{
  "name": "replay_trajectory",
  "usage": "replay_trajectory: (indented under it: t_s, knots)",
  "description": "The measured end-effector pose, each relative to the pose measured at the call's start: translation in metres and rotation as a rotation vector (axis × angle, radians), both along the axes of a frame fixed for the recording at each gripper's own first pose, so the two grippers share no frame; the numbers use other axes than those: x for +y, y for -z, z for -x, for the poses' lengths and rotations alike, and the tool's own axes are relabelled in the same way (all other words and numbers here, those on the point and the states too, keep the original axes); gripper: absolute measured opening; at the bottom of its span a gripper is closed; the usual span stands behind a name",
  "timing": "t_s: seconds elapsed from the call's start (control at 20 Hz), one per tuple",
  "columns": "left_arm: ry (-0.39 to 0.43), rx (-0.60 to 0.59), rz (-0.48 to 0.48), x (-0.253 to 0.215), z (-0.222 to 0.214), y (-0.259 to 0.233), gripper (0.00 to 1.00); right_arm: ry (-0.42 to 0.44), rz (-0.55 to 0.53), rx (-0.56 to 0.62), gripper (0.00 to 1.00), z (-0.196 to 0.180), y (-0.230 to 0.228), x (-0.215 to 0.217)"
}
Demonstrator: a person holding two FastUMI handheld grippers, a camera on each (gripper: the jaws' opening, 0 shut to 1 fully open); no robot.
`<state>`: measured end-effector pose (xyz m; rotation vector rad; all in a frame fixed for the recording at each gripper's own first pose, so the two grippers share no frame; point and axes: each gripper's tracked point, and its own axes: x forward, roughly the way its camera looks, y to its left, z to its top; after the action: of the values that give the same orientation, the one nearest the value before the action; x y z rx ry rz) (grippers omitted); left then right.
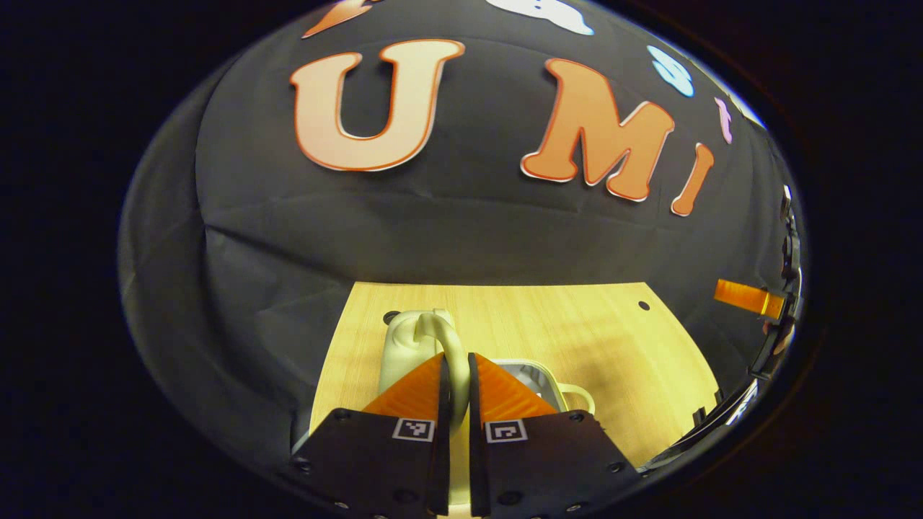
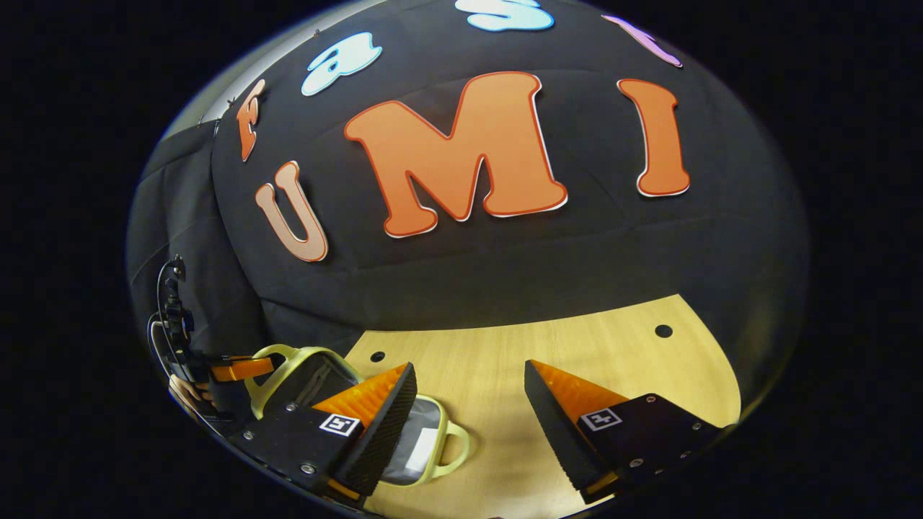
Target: First open the suitcase, pack the skin care products into it, and then close the suitcase.
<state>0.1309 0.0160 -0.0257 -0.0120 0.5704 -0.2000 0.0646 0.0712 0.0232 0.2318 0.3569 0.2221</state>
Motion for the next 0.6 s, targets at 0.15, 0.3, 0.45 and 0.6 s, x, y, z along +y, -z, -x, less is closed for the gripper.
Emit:
replay_trajectory:
  t_s: [0.15, 0.3, 0.45, 0.6]
  knots:
    - [0.022, -0.002, -0.060, -0.054, -0.002, 0.008, 0.12, 0.016, 0.014, -0.027, 0.95, 0.002, -0.003, -0.035]
    - [0.063, 0.012, -0.111, -0.108, -0.006, 0.026, 0.12, 0.028, 0.011, -0.035, 0.95, 0.003, -0.001, -0.063]
    - [0.111, 0.055, -0.126, -0.168, -0.013, 0.061, 0.13, 0.041, 0.019, -0.037, 0.95, 0.008, 0.005, -0.090]
    - [0.154, 0.136, -0.107, -0.227, -0.006, 0.111, 0.12, 0.069, 0.037, -0.016, 0.95, 0.011, 0.020, -0.117]
